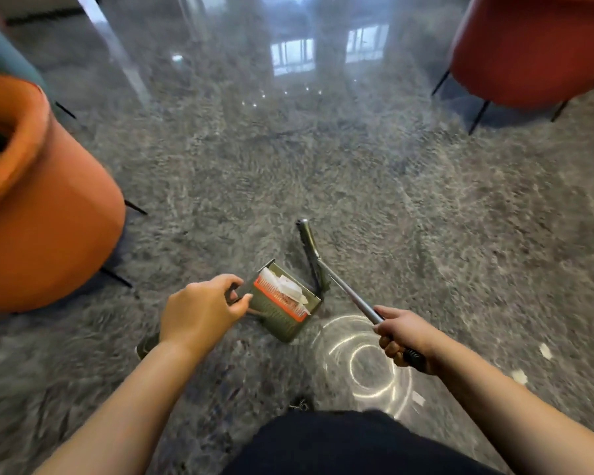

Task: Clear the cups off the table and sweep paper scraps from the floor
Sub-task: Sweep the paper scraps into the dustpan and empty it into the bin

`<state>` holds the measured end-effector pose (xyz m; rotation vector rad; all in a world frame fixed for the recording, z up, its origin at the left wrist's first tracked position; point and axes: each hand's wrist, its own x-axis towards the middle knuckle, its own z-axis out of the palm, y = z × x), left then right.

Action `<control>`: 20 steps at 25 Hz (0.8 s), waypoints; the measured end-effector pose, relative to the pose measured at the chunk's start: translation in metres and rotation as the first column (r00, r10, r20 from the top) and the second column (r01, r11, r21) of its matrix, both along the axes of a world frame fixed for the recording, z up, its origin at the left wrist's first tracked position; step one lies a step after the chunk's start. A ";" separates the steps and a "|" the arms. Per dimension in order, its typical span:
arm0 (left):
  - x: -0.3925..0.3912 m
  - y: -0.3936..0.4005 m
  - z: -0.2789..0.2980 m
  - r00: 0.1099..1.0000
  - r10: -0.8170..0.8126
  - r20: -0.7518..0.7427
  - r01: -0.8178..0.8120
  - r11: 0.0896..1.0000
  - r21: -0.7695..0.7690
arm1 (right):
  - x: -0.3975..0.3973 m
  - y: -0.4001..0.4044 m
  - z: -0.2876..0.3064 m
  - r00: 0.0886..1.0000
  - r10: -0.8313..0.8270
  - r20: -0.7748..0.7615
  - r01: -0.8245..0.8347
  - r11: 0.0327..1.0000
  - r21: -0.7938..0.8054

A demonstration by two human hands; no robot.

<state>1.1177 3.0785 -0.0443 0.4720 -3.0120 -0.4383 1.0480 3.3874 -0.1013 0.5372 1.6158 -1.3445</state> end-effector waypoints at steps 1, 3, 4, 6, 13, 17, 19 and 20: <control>-0.015 -0.018 0.001 1.000 0.016 -0.005 -0.017 1.000 -0.004 | -0.020 -0.018 0.002 1.000 0.019 -0.003 -0.019 1.000 0.003; -0.046 -0.054 0.001 0.998 0.057 -0.009 -0.057 0.998 0.000 | -0.064 -0.054 0.005 0.998 0.063 -0.004 -0.063 0.998 0.001; -0.061 -0.069 0.000 0.997 0.076 -0.013 -0.075 0.997 0.013 | -0.085 -0.069 0.007 0.996 0.089 -0.010 -0.089 0.996 -0.009; -0.093 -0.099 -0.005 0.990 0.137 -0.022 -0.136 0.990 0.040 | -0.131 -0.099 0.009 0.989 0.145 -0.031 -0.146 0.989 -0.024; -0.235 -0.191 -0.001 0.940 0.328 -0.093 -0.326 0.945 0.040 | -0.327 -0.218 0.019 0.933 0.357 -0.050 -0.357 0.934 0.001; -0.307 -0.243 0.012 0.910 0.383 -0.156 -0.387 0.922 0.008 | -0.427 -0.290 0.027 0.899 0.432 -0.064 -0.433 0.901 0.004; -0.340 -0.274 0.016 0.891 0.420 -0.174 -0.425 0.905 0.006 | -0.469 -0.328 0.029 0.884 0.462 -0.069 -0.463 0.887 0.011; -0.357 -0.291 0.015 0.884 0.436 -0.170 -0.442 0.897 0.004 | -0.490 -0.348 0.029 0.878 0.474 -0.068 -0.474 0.880 0.010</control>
